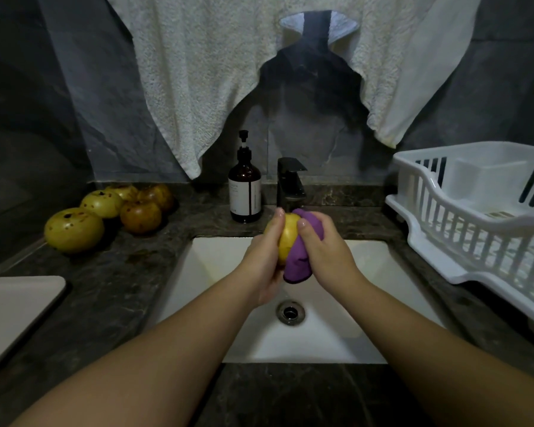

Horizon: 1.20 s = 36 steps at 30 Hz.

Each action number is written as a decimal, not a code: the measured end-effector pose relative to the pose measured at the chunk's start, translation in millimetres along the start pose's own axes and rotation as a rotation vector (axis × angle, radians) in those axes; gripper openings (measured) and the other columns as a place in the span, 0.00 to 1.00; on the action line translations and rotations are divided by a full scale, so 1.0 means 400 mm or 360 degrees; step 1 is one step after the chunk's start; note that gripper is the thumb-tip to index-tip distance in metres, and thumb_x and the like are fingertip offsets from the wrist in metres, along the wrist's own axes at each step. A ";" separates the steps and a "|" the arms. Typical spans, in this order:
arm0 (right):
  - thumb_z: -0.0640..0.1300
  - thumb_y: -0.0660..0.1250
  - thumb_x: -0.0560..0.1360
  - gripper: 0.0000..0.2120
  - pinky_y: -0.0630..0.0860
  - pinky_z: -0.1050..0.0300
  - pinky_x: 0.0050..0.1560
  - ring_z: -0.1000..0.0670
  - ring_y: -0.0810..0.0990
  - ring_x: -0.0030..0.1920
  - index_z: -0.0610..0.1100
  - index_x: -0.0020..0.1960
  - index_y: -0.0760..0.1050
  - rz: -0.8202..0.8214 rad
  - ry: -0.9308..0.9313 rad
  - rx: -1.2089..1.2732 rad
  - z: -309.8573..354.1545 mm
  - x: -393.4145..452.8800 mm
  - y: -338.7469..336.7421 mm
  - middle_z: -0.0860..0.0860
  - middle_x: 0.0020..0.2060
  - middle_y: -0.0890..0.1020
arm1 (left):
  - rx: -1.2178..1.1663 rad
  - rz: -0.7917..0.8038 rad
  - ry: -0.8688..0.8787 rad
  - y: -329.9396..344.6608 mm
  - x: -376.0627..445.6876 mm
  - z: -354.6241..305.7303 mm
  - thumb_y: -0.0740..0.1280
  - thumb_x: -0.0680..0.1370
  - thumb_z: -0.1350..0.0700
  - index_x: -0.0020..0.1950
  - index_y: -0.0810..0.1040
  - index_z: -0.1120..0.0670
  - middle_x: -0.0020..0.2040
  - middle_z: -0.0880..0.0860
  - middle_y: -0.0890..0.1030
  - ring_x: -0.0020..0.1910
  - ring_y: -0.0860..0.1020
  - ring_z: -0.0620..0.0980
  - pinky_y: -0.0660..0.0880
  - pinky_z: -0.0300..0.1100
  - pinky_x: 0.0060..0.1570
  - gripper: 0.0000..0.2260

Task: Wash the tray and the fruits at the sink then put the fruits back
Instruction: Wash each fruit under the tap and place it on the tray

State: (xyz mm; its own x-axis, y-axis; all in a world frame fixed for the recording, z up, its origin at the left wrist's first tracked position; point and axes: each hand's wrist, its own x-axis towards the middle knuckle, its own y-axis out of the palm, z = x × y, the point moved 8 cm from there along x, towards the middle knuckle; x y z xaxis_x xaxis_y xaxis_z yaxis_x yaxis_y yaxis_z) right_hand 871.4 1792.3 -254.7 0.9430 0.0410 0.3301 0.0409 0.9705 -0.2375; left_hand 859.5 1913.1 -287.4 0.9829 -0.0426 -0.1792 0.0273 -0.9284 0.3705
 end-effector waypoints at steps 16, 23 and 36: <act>0.56 0.61 0.83 0.12 0.77 0.60 0.53 0.56 0.78 0.58 0.62 0.66 0.68 -0.0030 -0.0076 0.0037 0.022 -0.002 0.003 0.51 0.63 0.77 | -0.0098 -0.0011 0.0098 -0.009 -0.001 -0.024 0.67 0.79 0.35 0.68 0.79 0.54 0.58 0.58 0.86 0.59 0.85 0.57 0.77 0.58 0.68 0.27; 0.56 0.62 0.83 0.14 0.71 0.74 0.43 0.62 0.76 0.55 0.58 0.68 0.70 -0.0042 -0.0094 -0.0083 0.021 -0.002 -0.008 0.54 0.62 0.76 | -0.0036 -0.0025 0.0048 -0.012 -0.005 -0.016 0.68 0.79 0.36 0.67 0.80 0.53 0.55 0.56 0.88 0.54 0.86 0.53 0.82 0.49 0.59 0.25; 0.56 0.62 0.83 0.11 0.77 0.56 0.56 0.54 0.78 0.58 0.60 0.66 0.70 -0.0019 -0.0030 -0.0041 0.005 -0.008 0.002 0.52 0.61 0.77 | -0.0035 0.0135 -0.0065 0.007 -0.004 0.011 0.68 0.80 0.38 0.70 0.78 0.54 0.61 0.58 0.85 0.61 0.84 0.56 0.77 0.54 0.68 0.26</act>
State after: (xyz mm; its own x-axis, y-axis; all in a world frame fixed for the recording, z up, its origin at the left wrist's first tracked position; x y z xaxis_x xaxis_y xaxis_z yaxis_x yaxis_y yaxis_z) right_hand 867.7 1793.4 -254.2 0.9360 0.0343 0.3504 0.0607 0.9646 -0.2566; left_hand 857.2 1908.8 -289.9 0.9736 -0.1363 -0.1831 -0.0514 -0.9124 0.4061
